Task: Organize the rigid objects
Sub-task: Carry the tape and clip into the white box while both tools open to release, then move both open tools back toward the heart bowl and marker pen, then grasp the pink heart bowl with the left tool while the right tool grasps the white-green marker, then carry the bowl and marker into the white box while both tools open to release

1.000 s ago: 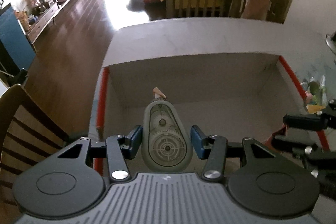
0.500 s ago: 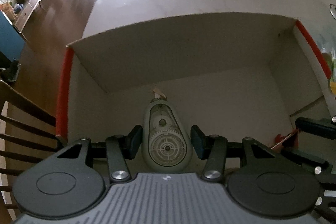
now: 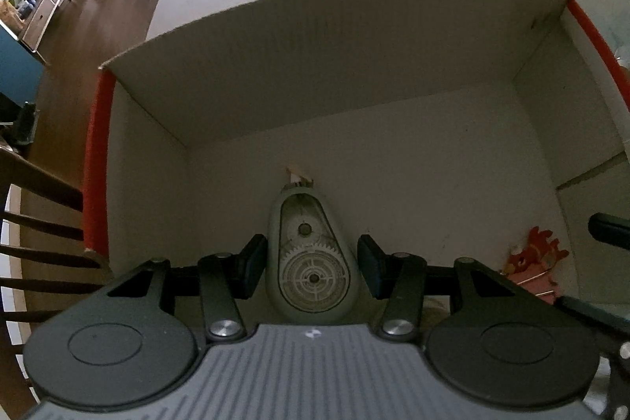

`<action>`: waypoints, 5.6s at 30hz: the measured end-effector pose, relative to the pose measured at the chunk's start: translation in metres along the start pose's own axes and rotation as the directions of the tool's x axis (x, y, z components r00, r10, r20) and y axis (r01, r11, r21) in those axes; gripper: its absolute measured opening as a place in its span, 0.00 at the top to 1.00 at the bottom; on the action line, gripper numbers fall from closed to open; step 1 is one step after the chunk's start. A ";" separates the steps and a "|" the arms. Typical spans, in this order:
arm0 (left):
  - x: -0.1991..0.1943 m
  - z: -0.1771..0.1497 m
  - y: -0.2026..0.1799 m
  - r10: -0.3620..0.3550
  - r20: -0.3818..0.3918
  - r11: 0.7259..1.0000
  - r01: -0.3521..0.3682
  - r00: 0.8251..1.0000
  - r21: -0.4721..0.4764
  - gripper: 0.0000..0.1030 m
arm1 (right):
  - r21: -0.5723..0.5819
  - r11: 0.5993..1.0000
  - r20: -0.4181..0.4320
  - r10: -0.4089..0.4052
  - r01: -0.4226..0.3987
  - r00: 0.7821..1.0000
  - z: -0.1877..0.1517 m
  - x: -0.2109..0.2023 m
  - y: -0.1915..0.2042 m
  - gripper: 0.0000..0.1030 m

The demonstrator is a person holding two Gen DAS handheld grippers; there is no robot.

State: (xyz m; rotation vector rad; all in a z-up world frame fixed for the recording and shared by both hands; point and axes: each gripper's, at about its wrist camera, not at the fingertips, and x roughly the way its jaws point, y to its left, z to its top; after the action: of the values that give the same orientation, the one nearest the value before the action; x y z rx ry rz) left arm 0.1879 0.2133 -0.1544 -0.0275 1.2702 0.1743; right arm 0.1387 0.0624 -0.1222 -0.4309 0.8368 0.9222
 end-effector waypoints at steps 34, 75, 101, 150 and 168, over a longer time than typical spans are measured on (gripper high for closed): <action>-0.144 -0.047 -0.014 -0.079 0.333 0.987 0.121 0.939 -0.106 0.50 | 0.135 0.991 0.180 0.002 -0.026 0.984 -0.005 -0.103 -0.018 0.29; -0.140 -0.045 -0.207 -0.136 0.425 0.977 0.193 0.895 -0.093 0.00 | 0.336 0.942 0.292 -0.111 0.007 0.950 -0.121 -0.175 -0.190 0.00; -0.031 -0.023 -0.283 0.007 0.348 0.984 0.055 0.938 -0.170 0.01 | 0.376 0.903 0.048 -0.242 0.207 0.969 -0.118 -0.073 -0.309 0.15; -0.013 -0.023 -0.274 0.036 0.286 0.980 0.022 0.958 -0.197 0.24 | 0.454 0.872 -0.073 -0.167 0.182 0.983 -0.139 -0.061 -0.309 0.81; -0.089 -0.035 -0.270 -0.013 0.379 0.983 0.082 0.925 -0.166 0.24 | 0.390 0.920 0.024 -0.058 0.044 0.998 -0.128 -0.135 -0.247 0.81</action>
State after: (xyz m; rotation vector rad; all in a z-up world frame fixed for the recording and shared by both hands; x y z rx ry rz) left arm 0.1689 -0.0669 -0.1000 -0.1726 0.8655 0.2398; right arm 0.2435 -0.2279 -0.0995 -0.0884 0.9477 0.6898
